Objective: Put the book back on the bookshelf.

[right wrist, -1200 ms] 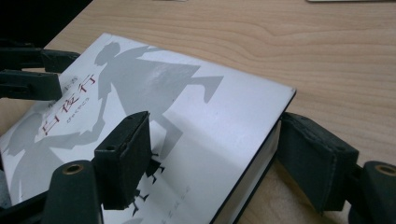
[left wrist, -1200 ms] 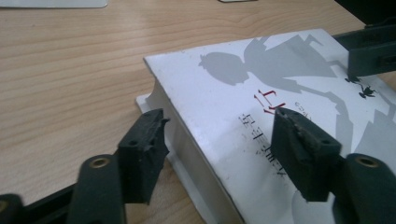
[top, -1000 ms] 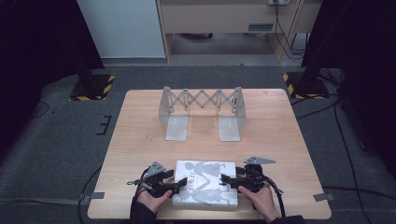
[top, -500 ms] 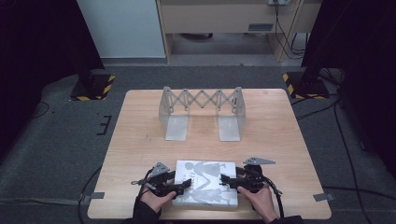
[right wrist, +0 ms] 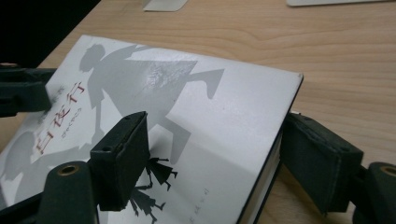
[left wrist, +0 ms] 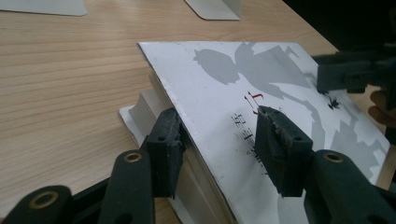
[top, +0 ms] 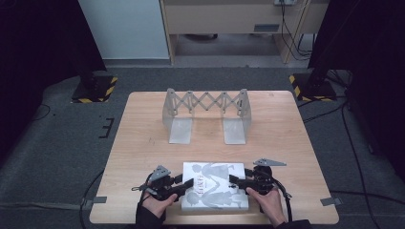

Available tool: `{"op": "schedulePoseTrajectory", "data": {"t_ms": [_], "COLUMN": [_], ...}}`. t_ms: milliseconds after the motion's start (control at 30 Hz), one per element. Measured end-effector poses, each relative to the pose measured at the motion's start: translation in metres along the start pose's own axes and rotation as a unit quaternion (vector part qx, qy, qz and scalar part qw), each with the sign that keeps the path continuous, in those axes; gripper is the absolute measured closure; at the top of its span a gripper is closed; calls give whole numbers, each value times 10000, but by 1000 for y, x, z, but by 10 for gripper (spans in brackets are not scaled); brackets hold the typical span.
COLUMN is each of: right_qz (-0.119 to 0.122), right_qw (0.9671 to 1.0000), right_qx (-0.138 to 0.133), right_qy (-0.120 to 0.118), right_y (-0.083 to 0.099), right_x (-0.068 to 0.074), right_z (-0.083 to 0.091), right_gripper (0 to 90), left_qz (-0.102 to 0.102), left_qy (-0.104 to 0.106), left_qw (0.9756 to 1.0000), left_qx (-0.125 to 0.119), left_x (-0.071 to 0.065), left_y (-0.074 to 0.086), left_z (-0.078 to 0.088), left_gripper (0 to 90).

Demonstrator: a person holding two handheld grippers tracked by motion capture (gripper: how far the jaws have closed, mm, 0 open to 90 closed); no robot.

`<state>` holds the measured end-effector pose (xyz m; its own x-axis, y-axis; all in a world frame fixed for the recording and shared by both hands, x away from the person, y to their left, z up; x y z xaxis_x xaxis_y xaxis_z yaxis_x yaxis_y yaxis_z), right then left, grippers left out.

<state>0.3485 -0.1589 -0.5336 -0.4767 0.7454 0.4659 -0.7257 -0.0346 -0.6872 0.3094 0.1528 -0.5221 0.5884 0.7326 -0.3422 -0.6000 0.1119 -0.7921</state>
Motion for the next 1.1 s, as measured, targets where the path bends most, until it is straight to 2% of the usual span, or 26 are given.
{"op": "schedulePoseTrajectory", "data": {"t_ms": [133, 233, 400, 567, 633, 700, 733, 800, 900, 1033, 1100], "right_qz": [-9, -57, 14, 128, 148, 228, 254, 83, 77, 100, 152], "right_qw": [9999, 9999, 9998, 9997, 9997, 9994, 9993, 9997, 9996, 9999, 9998], "right_qx": [-100, -97, -32, 2, 3, -68, -138, -225, -263, -105, 18], "right_qy": [59, 73, 175, 230, 213, 245, 228, 44, 4, 85, 145], "right_y": [-1, -1, 0, 2, 2, 0, -1, -3, -3, -1, 0], "right_x": [-5, -5, -5, -4, -4, -4, -4, -6, -6, -5, -6], "right_z": [4, 5, 3, 4, 4, 6, 8, 12, 12, 7, 5], "right_gripper": [248, 246, 243, 248, 252, 315, 326, 336, 337, 294, 272], "left_qz": [-86, -99, 63, -38, -184, -194, -202, -143, -118, -188, -79], "left_qy": [32, 41, 56, -90, -171, -178, -152, -99, 42, -39, -45], "left_qw": [10000, 9999, 9998, 9998, 9996, 9996, 9996, 9998, 9999, 9998, 9999], "left_qx": [0, 46, 154, 159, 123, 106, 80, 53, 84, 112, 132], "left_x": [-4, -3, 2, 3, 3, 3, 4, 4, 4, 2, 2], "left_y": [-2, -2, 2, 4, 5, 5, 5, 5, 6, 7, 9], "left_z": [-3, -4, -9, -11, -11, -11, -12, -12, -15, -15, -14], "left_gripper": [508, 505, 479, 431, 367, 360, 346, 328, 316, 303, 296]}}
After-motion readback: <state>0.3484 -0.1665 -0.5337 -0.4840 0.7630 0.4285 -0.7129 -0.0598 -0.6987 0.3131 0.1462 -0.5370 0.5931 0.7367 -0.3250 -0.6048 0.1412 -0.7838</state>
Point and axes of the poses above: each handheld gripper's, and its own axes: z roughly backward along the jaws, y roughly out of its underside, x roughly to its left, the point moved 2 cm from there along -z, roughly forward along the jaws, and after that the axes turned 3 degrees about -z, right-handed, at the moved point
